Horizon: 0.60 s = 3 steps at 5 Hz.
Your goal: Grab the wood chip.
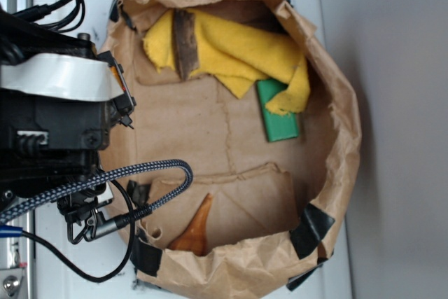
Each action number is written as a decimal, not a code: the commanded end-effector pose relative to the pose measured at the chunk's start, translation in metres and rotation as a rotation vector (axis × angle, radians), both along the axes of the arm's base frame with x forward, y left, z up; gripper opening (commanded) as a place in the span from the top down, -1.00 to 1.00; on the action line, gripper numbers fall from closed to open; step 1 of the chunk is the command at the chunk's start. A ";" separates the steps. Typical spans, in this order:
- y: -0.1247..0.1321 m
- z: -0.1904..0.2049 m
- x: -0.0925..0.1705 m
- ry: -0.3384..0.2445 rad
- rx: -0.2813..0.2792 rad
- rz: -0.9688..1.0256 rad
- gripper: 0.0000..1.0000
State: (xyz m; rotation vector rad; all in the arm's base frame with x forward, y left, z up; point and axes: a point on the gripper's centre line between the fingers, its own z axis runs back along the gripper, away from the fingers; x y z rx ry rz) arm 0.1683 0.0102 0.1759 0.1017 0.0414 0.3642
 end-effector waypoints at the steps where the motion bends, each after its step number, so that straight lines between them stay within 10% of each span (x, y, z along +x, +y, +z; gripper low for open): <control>1: 0.014 0.009 0.025 -0.138 -0.060 -0.038 -1.00; 3: 0.025 0.003 0.085 -0.246 -0.084 0.109 -1.00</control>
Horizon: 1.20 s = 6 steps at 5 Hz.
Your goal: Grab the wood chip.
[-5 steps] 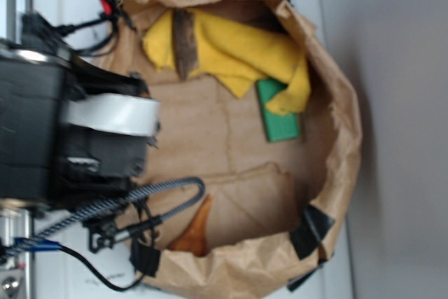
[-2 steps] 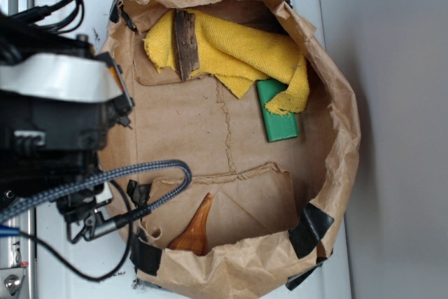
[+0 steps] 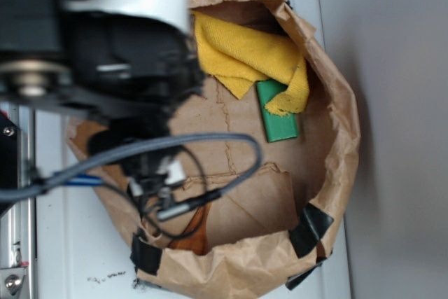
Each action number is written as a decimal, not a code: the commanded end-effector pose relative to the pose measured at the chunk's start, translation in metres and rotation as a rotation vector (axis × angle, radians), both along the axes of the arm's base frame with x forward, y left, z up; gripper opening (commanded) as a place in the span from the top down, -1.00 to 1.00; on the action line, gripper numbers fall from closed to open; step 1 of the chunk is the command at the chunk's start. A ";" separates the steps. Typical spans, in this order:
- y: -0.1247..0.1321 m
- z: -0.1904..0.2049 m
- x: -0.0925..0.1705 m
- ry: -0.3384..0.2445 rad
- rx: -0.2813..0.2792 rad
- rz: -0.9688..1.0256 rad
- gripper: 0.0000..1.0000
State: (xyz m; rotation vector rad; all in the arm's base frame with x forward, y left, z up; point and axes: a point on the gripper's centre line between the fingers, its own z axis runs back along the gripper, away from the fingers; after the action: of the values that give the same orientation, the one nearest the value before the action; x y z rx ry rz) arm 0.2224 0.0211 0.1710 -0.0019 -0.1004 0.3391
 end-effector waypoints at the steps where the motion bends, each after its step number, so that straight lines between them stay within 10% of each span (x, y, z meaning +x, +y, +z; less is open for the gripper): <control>1: 0.017 -0.029 0.038 -0.119 -0.024 0.307 -1.00; 6: 0.084 -0.059 0.037 -0.083 -0.050 0.624 -1.00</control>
State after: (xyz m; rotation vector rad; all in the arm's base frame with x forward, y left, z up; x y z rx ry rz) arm 0.2631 0.0897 0.1006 -0.0305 -0.1324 0.9249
